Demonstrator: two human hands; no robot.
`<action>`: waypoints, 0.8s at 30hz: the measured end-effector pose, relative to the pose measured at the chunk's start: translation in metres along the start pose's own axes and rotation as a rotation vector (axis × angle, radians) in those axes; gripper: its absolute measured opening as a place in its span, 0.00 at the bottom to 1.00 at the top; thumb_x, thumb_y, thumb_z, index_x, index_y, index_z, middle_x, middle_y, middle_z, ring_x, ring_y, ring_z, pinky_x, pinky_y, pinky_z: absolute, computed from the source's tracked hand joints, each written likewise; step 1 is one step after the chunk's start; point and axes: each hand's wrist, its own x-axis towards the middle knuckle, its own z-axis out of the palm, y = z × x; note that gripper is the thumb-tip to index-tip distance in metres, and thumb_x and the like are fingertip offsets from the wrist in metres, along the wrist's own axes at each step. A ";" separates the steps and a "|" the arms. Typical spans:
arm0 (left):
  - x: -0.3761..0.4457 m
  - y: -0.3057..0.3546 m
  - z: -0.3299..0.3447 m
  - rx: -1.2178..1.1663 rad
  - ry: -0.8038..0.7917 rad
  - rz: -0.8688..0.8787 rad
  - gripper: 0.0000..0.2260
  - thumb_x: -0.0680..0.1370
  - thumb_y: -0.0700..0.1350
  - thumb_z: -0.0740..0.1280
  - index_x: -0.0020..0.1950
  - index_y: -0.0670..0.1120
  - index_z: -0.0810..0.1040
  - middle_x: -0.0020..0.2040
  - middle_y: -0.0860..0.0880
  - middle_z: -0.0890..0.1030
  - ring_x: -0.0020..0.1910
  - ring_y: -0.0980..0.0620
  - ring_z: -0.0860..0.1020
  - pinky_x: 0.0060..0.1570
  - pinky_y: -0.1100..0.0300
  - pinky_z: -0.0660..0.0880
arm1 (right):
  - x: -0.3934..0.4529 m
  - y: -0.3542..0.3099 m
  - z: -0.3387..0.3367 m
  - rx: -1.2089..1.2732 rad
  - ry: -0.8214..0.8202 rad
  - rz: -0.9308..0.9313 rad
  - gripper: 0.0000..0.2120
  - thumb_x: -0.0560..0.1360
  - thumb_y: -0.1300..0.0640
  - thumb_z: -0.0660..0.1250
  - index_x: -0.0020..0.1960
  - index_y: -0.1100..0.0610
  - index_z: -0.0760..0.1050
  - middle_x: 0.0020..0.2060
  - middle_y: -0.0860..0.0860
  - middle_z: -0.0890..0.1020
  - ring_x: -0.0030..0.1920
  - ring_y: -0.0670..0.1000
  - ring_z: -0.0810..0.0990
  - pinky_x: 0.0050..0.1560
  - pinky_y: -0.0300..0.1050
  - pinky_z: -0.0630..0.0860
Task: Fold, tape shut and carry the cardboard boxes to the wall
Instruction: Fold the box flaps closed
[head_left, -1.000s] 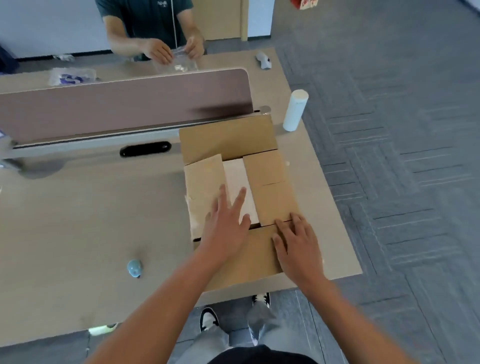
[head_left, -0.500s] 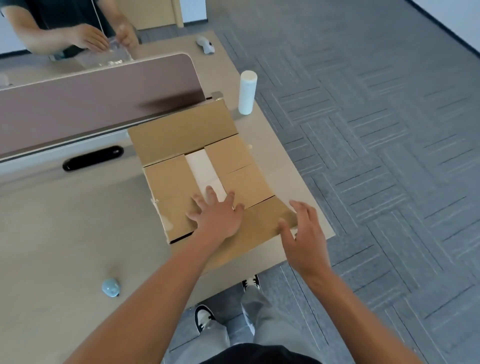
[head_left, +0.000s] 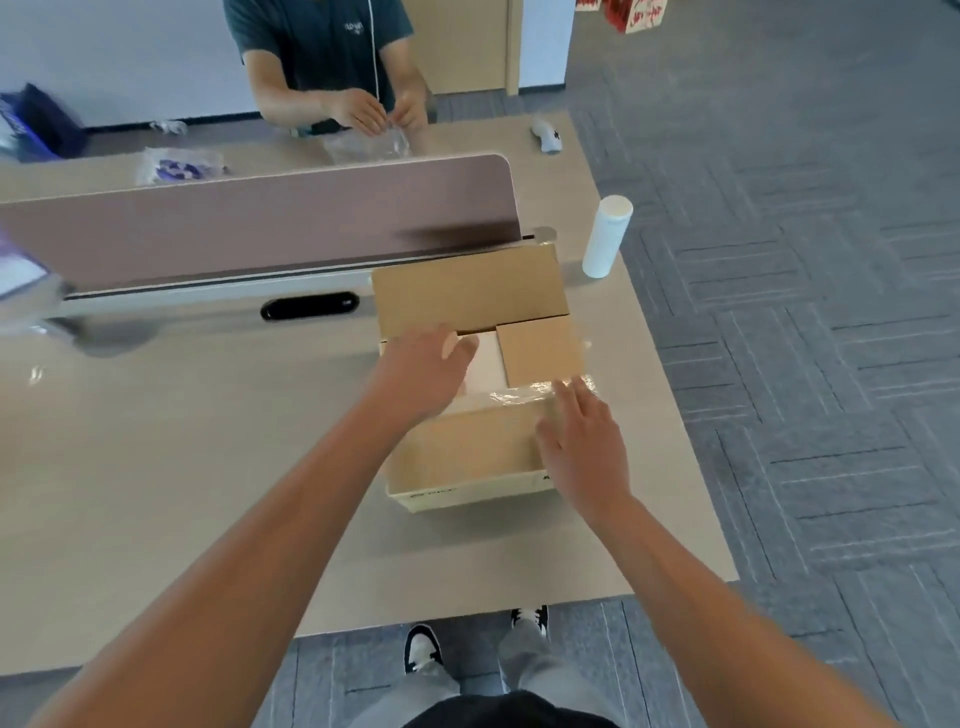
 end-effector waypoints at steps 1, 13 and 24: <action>-0.002 -0.006 0.008 0.029 -0.005 -0.043 0.26 0.85 0.61 0.55 0.79 0.51 0.68 0.78 0.44 0.68 0.76 0.41 0.66 0.72 0.47 0.64 | 0.004 0.005 0.005 -0.058 -0.012 -0.029 0.24 0.82 0.49 0.58 0.74 0.57 0.73 0.76 0.57 0.72 0.72 0.61 0.73 0.71 0.54 0.70; -0.022 -0.020 0.154 0.185 0.028 -0.319 0.32 0.82 0.63 0.53 0.84 0.55 0.51 0.84 0.42 0.44 0.83 0.41 0.39 0.72 0.24 0.49 | 0.025 0.019 -0.010 -0.221 -0.185 -0.127 0.19 0.82 0.48 0.59 0.70 0.52 0.75 0.71 0.49 0.74 0.68 0.56 0.72 0.63 0.53 0.72; -0.007 -0.037 0.167 0.328 0.070 -0.282 0.36 0.82 0.68 0.47 0.85 0.53 0.44 0.84 0.41 0.38 0.82 0.38 0.34 0.71 0.20 0.45 | 0.139 0.018 -0.029 0.195 -0.171 0.044 0.31 0.81 0.45 0.65 0.81 0.52 0.63 0.82 0.53 0.61 0.80 0.56 0.60 0.76 0.54 0.62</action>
